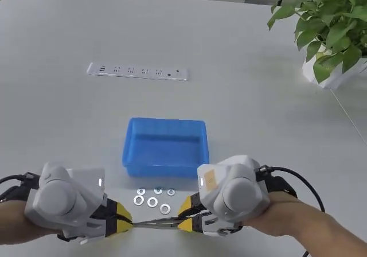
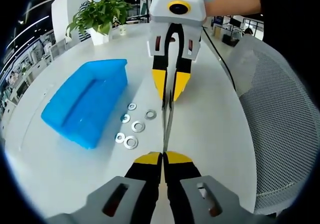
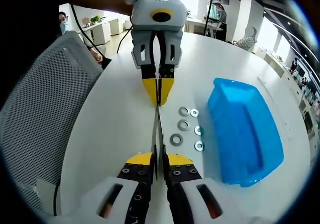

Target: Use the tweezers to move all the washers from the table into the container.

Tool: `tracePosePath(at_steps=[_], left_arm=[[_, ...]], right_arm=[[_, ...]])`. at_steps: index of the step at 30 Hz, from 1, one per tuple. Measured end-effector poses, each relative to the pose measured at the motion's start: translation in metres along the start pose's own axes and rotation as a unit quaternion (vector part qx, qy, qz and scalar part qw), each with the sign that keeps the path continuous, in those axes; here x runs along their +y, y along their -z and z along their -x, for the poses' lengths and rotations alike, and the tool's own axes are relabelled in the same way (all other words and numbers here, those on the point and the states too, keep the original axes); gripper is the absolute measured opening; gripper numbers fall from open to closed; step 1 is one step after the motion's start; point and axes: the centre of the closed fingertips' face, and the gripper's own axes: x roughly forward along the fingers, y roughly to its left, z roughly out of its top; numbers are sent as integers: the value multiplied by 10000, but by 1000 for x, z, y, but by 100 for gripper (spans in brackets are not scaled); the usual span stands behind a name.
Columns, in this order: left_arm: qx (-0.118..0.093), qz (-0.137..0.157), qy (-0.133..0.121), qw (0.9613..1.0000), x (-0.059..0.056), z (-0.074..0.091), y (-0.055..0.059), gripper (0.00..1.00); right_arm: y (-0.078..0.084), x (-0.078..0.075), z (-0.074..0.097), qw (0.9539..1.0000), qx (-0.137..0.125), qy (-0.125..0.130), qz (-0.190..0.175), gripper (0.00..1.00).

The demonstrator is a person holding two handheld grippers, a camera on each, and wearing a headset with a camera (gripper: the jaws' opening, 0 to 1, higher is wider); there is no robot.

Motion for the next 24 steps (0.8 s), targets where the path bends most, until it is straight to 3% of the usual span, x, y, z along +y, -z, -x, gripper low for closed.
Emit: tracePosePath(at_steps=[14,24], left_arm=[[95,-231,-70,9997,0,8,-6,5],[59,-339,-98,9994,-2,20,-20,5]], right_arm=[[-5,-3,1,9999,25,82,113,13],[-5,-2,-9,9996,152,37,244,14]])
